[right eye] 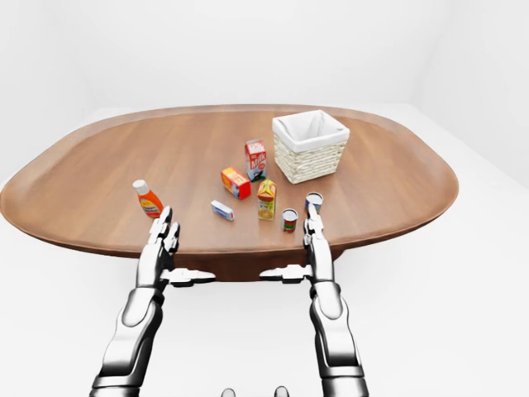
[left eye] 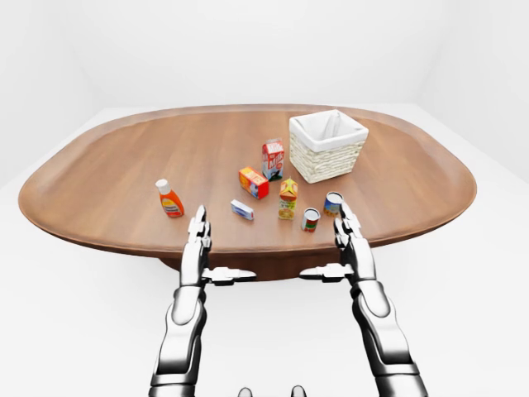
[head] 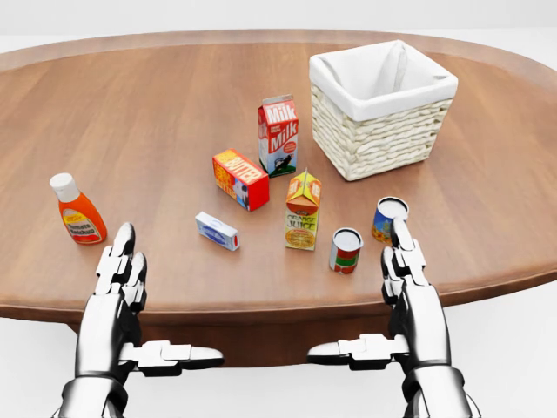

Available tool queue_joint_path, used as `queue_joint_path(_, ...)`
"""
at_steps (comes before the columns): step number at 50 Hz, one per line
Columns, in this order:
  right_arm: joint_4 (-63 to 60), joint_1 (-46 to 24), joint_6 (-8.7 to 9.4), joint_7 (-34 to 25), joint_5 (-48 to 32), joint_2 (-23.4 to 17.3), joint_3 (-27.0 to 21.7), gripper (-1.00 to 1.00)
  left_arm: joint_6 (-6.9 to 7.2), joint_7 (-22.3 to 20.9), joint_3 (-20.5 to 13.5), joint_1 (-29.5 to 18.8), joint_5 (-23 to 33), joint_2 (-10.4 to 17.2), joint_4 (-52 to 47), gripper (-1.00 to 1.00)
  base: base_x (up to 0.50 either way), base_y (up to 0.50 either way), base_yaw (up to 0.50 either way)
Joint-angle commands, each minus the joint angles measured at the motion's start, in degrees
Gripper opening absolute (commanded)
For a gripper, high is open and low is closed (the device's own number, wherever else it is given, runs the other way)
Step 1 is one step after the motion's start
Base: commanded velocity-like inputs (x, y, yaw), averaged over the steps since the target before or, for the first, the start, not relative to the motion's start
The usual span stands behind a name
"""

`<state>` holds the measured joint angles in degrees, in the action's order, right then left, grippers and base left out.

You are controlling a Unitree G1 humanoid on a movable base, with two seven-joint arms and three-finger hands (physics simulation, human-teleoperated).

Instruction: Pick up the alphabet soup and the tomato sauce, and put them in the basket.

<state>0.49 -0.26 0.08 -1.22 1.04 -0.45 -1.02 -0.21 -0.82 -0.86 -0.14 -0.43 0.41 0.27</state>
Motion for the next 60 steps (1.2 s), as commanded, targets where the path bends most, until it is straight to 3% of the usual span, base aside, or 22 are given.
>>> queue_joint_path(1,3.0,-0.5,-1.99,-2.3,1.7,-0.7,-1.6,1.0,-1.05,-1.3,-1.3,-0.2,-0.7,0.6,0.9,1.0,0.0,0.0,0.0)
queue_joint_path(3,1.8,-0.4,-0.95,-2.2,1.8,-0.8,-1.6,1.0,-1.61,-1.3,-1.3,-0.2,-0.6,0.6,1.3,1.0,0.0,0.0,0.0)
queue_joint_path(8,1.4,-0.1,-1.5,-2.2,1.5,-0.8,-1.4,1.0,-2.32,-1.2,-1.3,-0.3,-0.6,0.6,1.9,1.0,0.0,0.0,0.0)
queue_joint_path(11,0.1,1.0,-3.51,-2.3,0.5,-0.7,-0.9,1.0,-2.3,-1.1,-1.3,0.0,-0.8,0.6,0.9,1.0,0.0,0.0,0.0)
queue_joint_path(13,-0.9,1.7,-4.86,-2.3,-0.1,-0.6,-0.6,1.0,-3.31,-1.0,-1.4,0.1,-0.9,0.5,0.9,1.0,0.0,0.0,0.0)
queue_joint_path(14,-1.5,2.0,-5.04,-2.5,-0.4,-0.6,-0.5,1.0,-2.95,-0.9,-1.4,0.4,-0.9,0.5,0.0,1.0,0.0,0.0,0.0)
queue_joint_path(17,-3.6,3.3,-5.08,-2.9,-0.8,-0.4,-0.1,1.0,-4.76,-0.3,-1.5,1.6,-0.8,0.4,-2.7,1.0,0.0,0.0,0.0)
queue_joint_path(53,-23.7,10.1,-5.08,-2.6,-0.6,0.4,-0.4,1.0,-4.79,6.0,-2.8,8.0,4.3,-0.6,-17.5,1.0,0.0,0.0,0.0)
queue_joint_path(60,-19.8,10.3,-5.08,-2.5,-0.8,0.5,-0.5,1.0,-4.79,6.2,-2.9,7.8,4.3,-0.6,-17.3,1.0,0.0,0.0,0.0)
